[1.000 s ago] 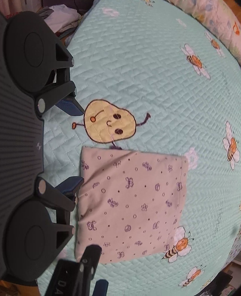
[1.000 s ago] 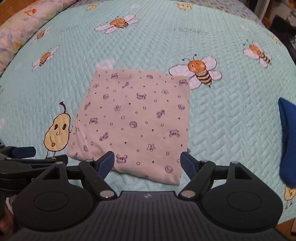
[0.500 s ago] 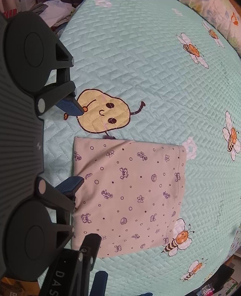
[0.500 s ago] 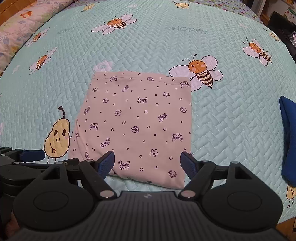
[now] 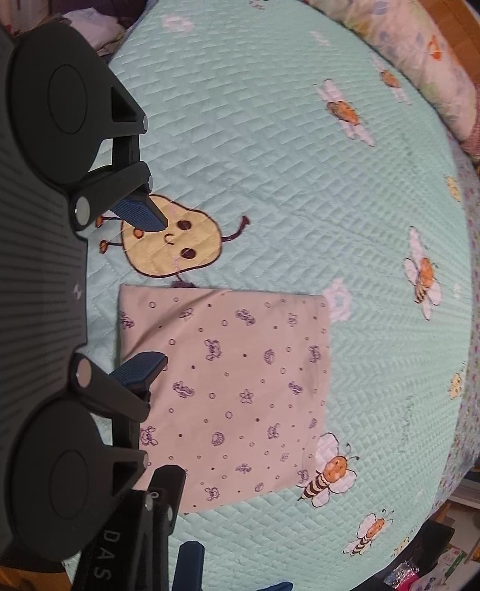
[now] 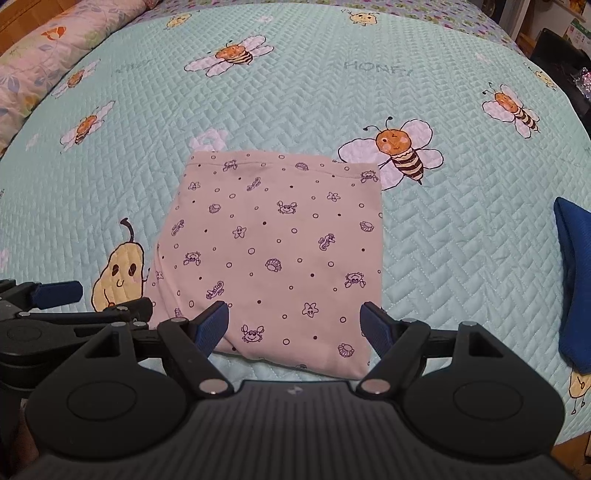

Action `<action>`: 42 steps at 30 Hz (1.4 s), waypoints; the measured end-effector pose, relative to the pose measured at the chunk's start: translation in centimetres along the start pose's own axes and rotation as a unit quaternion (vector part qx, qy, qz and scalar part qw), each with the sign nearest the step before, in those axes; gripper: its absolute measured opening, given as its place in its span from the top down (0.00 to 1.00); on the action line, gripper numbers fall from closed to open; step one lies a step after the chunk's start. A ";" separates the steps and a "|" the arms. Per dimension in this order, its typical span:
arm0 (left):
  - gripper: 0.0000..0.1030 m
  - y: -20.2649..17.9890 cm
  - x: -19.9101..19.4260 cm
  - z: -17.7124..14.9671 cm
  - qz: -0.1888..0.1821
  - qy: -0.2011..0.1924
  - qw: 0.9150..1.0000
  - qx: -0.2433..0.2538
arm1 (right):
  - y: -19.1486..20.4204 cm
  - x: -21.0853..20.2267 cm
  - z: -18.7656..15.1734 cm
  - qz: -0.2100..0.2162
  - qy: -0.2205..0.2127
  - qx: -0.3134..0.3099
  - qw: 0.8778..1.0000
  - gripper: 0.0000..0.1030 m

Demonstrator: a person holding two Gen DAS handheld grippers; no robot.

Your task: Fold clothes

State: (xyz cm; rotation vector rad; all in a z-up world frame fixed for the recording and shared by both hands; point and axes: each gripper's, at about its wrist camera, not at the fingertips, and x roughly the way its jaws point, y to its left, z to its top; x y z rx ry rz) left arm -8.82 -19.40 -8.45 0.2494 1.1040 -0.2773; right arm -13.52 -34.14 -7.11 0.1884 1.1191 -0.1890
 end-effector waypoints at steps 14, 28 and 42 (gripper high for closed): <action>0.28 -0.5 -6.4 0.2 0.069 -0.184 0.980 0.000 | -0.9 -4.3 -1.1 0.045 -0.145 0.008 0.988 0.24; 0.02 -0.9 -9.8 -0.4 0.011 -0.250 0.968 0.020 | -5.0 -6.7 -2.4 0.082 -0.266 0.091 0.956 0.15; 0.00 -4.1 -14.0 -0.8 0.077 -0.306 0.945 0.087 | -5.7 -8.7 -5.8 0.070 -0.313 0.134 0.938 0.15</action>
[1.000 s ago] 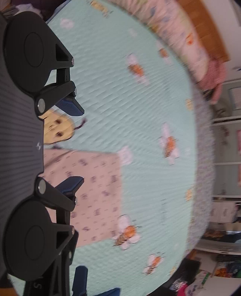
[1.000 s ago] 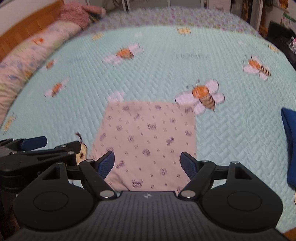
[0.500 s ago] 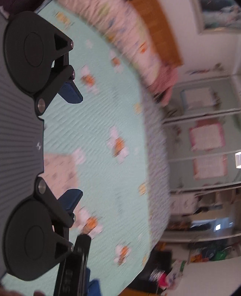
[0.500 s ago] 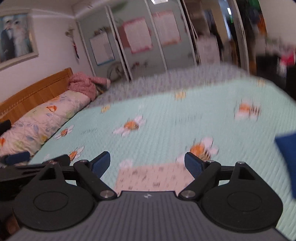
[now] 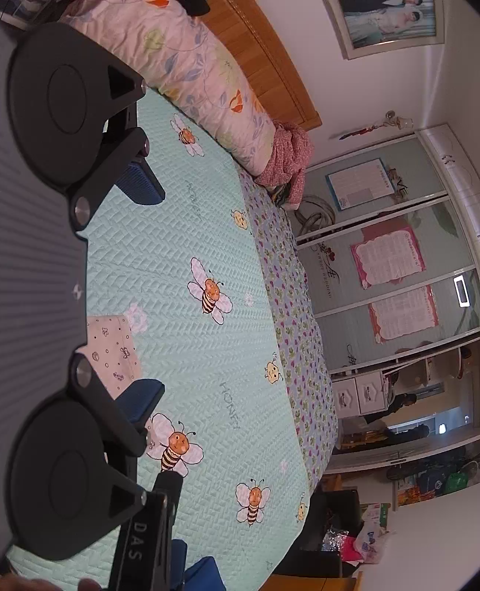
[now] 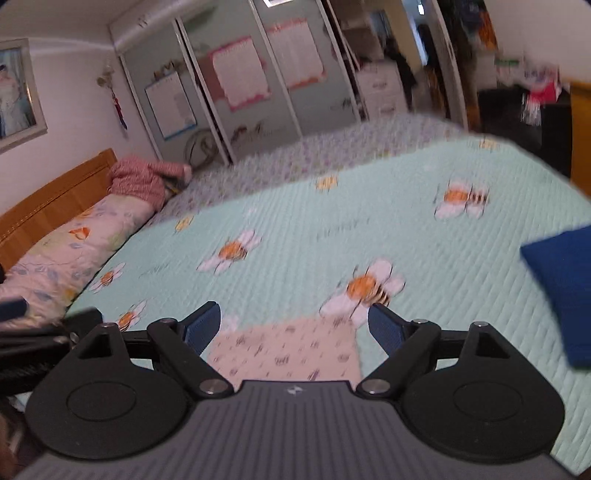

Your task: Fold clothes

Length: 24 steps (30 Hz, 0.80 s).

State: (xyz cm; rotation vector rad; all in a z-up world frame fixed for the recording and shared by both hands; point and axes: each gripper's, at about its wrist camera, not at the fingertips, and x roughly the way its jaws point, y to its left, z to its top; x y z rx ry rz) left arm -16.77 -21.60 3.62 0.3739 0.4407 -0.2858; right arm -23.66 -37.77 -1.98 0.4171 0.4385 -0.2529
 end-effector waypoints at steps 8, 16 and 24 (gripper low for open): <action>0.00 0.2 2.6 -1.3 -0.048 0.054 0.997 -0.028 | -0.3 1.2 -0.4 -0.051 -0.005 -0.022 0.998 0.15; 0.01 0.6 7.9 -5.6 -0.072 0.213 0.972 -0.073 | -1.0 7.9 -1.5 -0.036 0.251 0.009 0.967 0.16; 0.02 4.5 10.6 -8.2 -0.093 0.224 0.958 -0.151 | -4.1 8.6 -1.8 0.006 0.261 0.107 0.960 0.16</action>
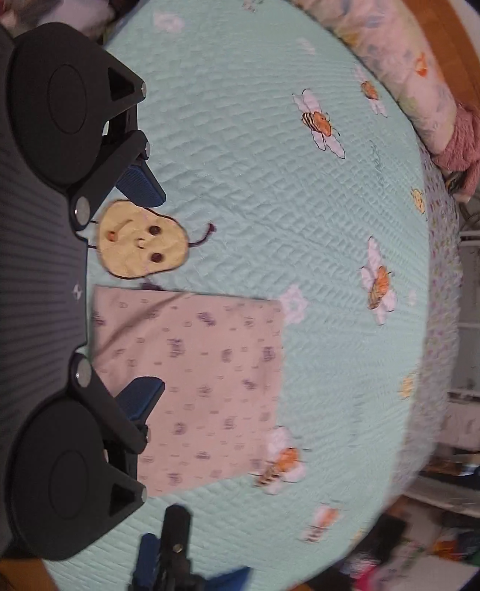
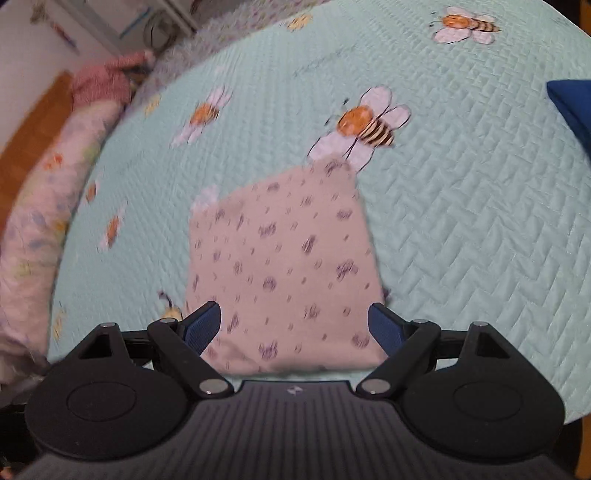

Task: Fold clothes
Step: 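Pinch the pink bundle's edge with the right gripper and lift it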

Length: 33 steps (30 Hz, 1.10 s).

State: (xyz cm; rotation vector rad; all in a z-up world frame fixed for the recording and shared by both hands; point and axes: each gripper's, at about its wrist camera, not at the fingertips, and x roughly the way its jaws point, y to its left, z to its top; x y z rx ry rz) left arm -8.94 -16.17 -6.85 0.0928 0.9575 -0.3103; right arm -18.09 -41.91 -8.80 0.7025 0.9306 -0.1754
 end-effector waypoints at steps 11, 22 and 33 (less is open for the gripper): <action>0.04 8.9 9.1 0.2 -0.221 0.076 0.961 -0.148 | -10.4 5.7 3.0 0.156 0.040 0.117 0.980 0.16; 0.00 9.3 14.9 1.4 -0.361 0.113 0.901 -0.210 | -9.7 11.1 5.1 0.241 0.103 0.102 0.960 0.15; 0.04 4.6 18.9 3.3 -0.467 0.144 0.856 -0.169 | -6.7 14.7 7.6 0.298 0.145 0.071 0.941 0.16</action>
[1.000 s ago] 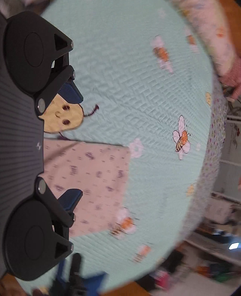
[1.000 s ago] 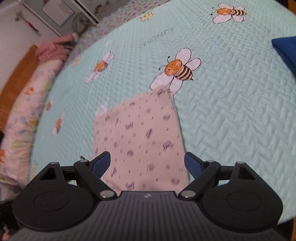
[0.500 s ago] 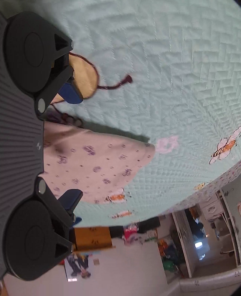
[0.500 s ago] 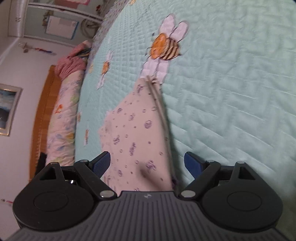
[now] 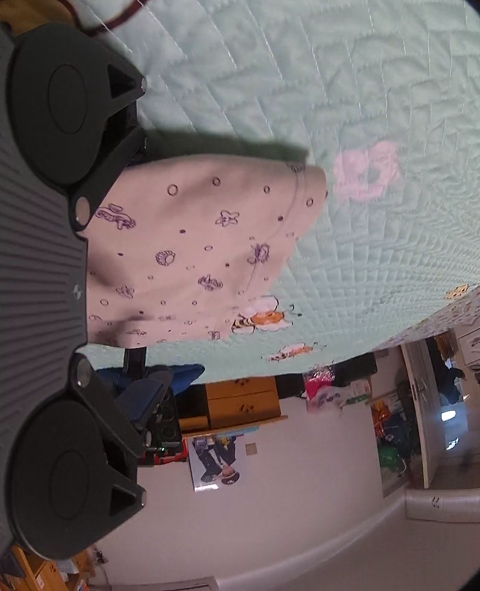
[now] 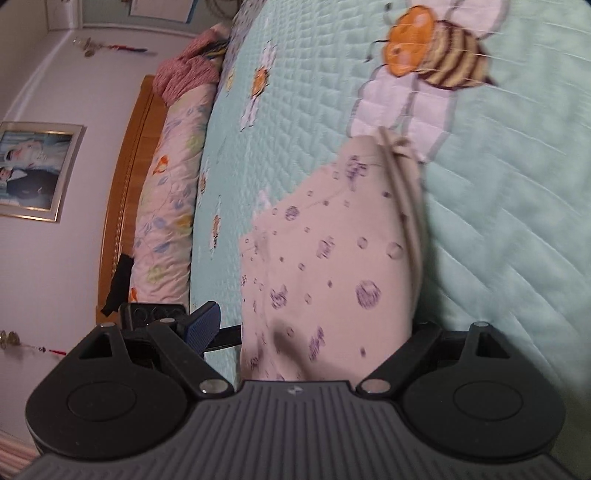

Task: Fold clothes
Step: 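Pinch the pink bundle's edge with the right gripper and lift it, then carry the pink bundle with the right gripper onto the dark blue garment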

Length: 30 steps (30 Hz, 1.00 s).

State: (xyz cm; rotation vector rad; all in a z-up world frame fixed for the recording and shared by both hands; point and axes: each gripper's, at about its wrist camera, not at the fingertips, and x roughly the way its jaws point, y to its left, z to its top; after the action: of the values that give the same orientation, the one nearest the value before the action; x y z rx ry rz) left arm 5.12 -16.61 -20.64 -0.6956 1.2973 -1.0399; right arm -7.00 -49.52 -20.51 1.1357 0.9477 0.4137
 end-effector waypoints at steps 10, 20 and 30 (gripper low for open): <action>0.82 -6.6 1.2 -2.7 0.148 -0.034 0.985 0.079 | -0.7 -0.8 -2.2 -0.022 -0.052 -0.018 0.998 0.80; 0.82 -23.2 11.2 -7.5 0.080 0.018 0.983 0.166 | -0.1 -19.3 -7.6 0.014 -0.175 -0.040 0.984 0.80; 0.81 -35.5 30.8 -10.6 -0.020 0.065 0.983 0.173 | 0.1 -45.9 -5.2 -0.124 -0.271 -0.077 0.951 0.80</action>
State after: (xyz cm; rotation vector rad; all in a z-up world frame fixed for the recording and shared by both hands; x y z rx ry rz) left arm -14.49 -57.50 -4.21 -0.3965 1.1747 -1.3226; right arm -37.03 -79.00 -1.54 0.9034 0.5493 -0.0370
